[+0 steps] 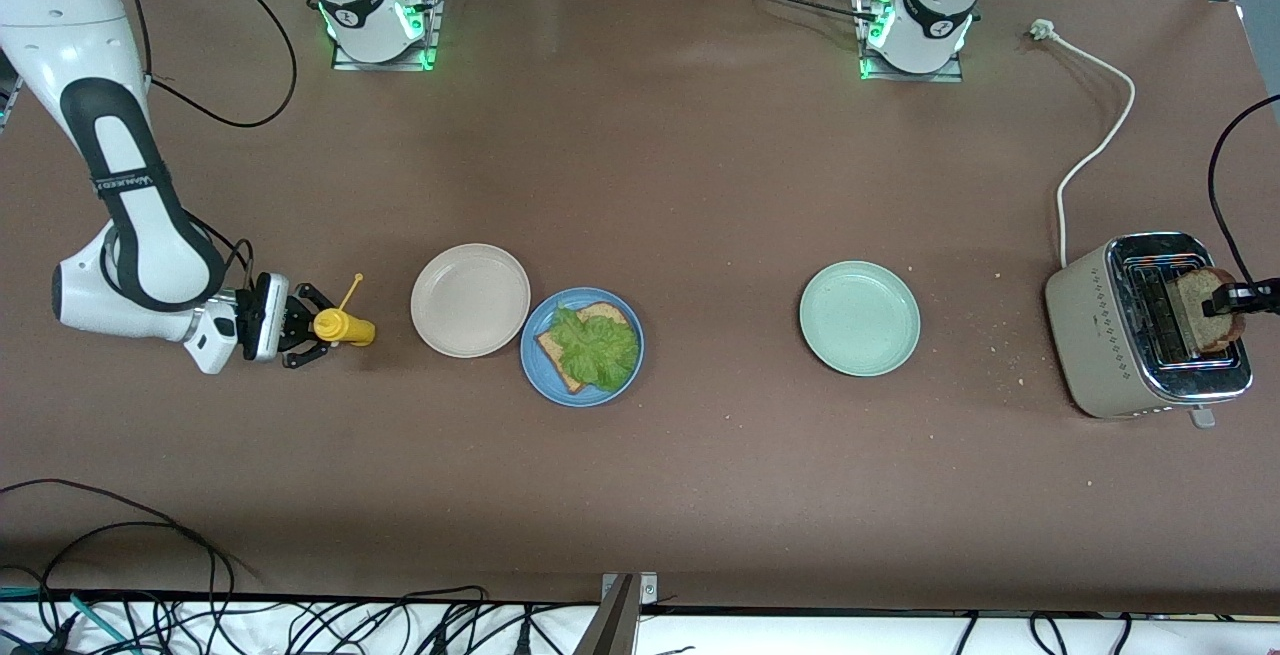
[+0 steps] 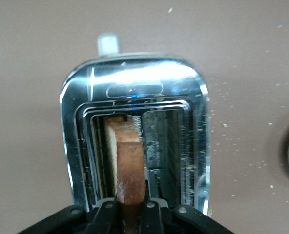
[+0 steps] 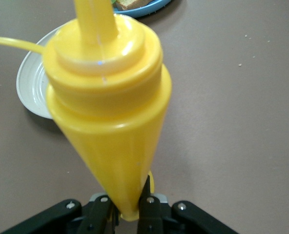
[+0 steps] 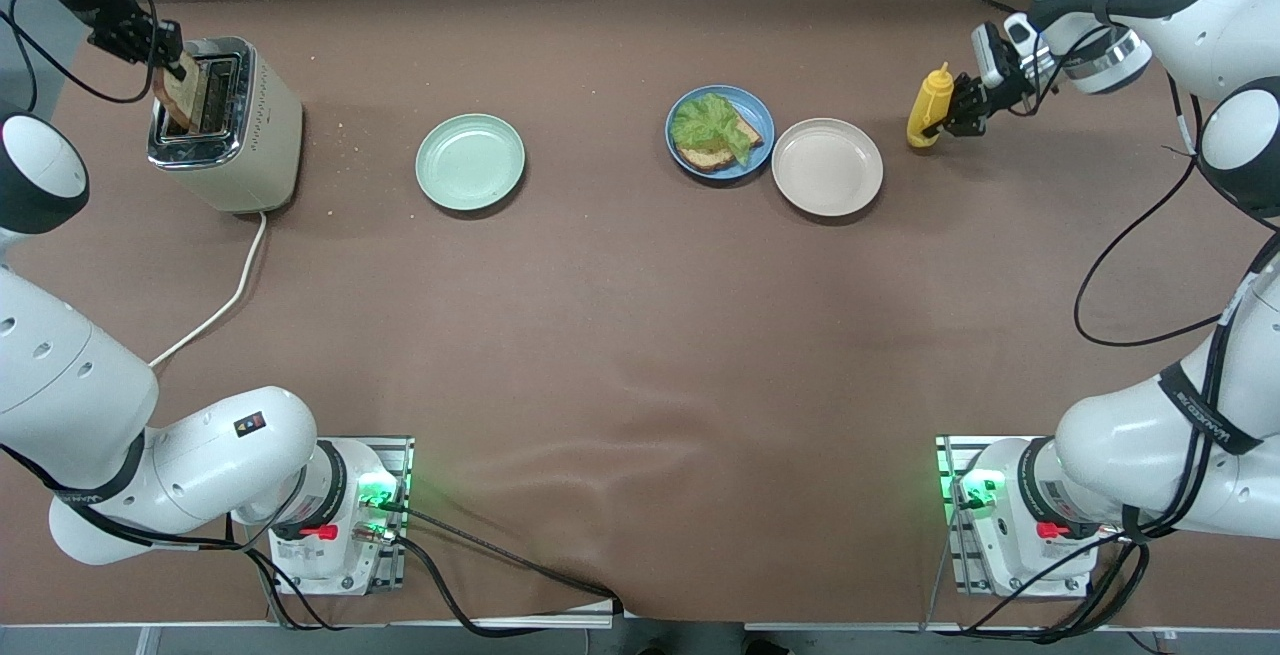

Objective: Make sandwich in blue plate with both arms
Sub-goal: 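Lift the mustard with the right gripper while the left gripper lifts bread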

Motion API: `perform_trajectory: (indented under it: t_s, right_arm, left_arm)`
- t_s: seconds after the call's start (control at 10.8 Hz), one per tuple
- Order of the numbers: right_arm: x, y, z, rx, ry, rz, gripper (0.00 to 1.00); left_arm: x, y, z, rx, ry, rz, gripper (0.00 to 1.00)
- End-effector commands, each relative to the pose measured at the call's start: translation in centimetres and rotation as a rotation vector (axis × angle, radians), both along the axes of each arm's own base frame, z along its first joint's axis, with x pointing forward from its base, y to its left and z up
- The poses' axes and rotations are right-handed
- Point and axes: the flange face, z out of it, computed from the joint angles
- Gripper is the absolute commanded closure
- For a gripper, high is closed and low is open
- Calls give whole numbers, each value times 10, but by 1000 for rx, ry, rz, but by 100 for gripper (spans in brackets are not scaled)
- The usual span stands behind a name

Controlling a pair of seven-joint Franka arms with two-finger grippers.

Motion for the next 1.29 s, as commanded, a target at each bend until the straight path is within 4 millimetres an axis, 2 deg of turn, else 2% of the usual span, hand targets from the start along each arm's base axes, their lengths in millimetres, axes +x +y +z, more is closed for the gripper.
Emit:
perform_trajectory:
  t_s: [0.0,0.18,0.28,0.46,0.65,0.83,1.02,1.2]
  right_arm:
    - [12,31,54,-149,23,-6,96]
    - [18,62,85,-292,34,-28,96]
    - [19,84,99,-365,37,-39,96]
    - [16,120,121,-497,38,-93,96]
    - [11,160,133,-621,13,-121,99]
    - [3,191,140,-704,-11,-148,100]
    - [-4,219,143,-776,-42,-159,100]
    - [-13,248,143,-854,-83,-152,100]
  left_arm:
    - [-10,-35,68,28,-20,-64,100]
    - [-27,-46,110,39,-15,-72,100]
    - [-33,-58,130,42,-25,-84,100]
    - [-44,-72,154,40,-22,-85,100]
    - [-47,-106,158,16,31,-122,100]
    - [-48,-132,170,21,34,-85,100]
    - [-46,-138,173,-87,6,-28,100]
    - [-45,-148,172,-99,16,9,100]
